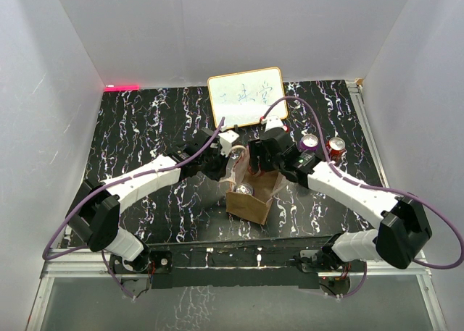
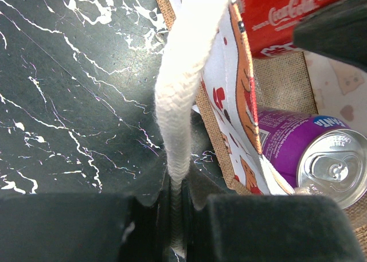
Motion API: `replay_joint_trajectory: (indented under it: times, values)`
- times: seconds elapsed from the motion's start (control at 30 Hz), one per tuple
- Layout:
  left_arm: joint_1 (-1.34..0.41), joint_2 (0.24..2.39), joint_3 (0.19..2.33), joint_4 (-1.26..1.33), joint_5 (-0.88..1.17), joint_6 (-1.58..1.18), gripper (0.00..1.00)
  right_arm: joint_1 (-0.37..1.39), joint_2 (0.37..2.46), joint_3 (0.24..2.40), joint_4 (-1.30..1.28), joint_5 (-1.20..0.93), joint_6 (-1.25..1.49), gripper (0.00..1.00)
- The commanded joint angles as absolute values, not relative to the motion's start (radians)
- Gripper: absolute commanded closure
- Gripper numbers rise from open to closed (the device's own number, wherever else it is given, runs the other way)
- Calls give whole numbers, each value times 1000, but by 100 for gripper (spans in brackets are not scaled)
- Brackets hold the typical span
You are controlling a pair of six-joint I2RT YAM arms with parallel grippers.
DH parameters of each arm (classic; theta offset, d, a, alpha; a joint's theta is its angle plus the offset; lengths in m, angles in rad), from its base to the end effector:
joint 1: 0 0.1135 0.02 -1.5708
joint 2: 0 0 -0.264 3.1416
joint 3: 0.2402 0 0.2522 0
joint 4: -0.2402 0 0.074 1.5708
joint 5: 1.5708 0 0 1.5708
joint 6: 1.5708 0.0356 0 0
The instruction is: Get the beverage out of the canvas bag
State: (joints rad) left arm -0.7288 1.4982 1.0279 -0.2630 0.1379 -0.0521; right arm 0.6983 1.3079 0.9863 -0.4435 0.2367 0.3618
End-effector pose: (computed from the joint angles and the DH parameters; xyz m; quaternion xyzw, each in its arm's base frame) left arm 0.2411 -0.2218 0.2462 0.3290 0.8505 -0.2126 0.3512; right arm 0.2207 0.1743 0.2727 -0.1073 0.9084 0.1031 0.3908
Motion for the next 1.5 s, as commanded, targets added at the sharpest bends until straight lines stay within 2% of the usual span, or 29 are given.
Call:
replay_joint_trajectory:
  times: [0.0,0.23,0.37,0.67,0.73,0.8,1.07,1.23,1.47]
  values:
    - [-737,1490,1057,-291,143,-48,98,695,1210,1107,-383,266,339,92]
    - [-736,1489,1058,-293,143,-51,98,694,1138,1189,-415,314,293,92]
    - [-736,1490,1059,-293,143,-50,98,694,1113,1237,-441,417,255,92]
    - [-736,1494,1058,-295,141,-50,98,675,1086,1185,-411,1078,162,92]
    - [-736,1498,1059,-295,141,-50,98,621,1088,1157,-408,1135,159,92]
    - [-736,1501,1060,-296,142,-51,98,529,1088,1134,-421,1105,192,92]
    - [-736,1511,1062,-299,135,-50,98,97,1022,998,-549,759,482,92]
    - [-736,1514,1062,-299,137,-52,98,-32,966,886,-565,632,611,92]
    - [-736,1513,1066,-302,142,-53,98,-52,1018,784,-521,539,650,92]
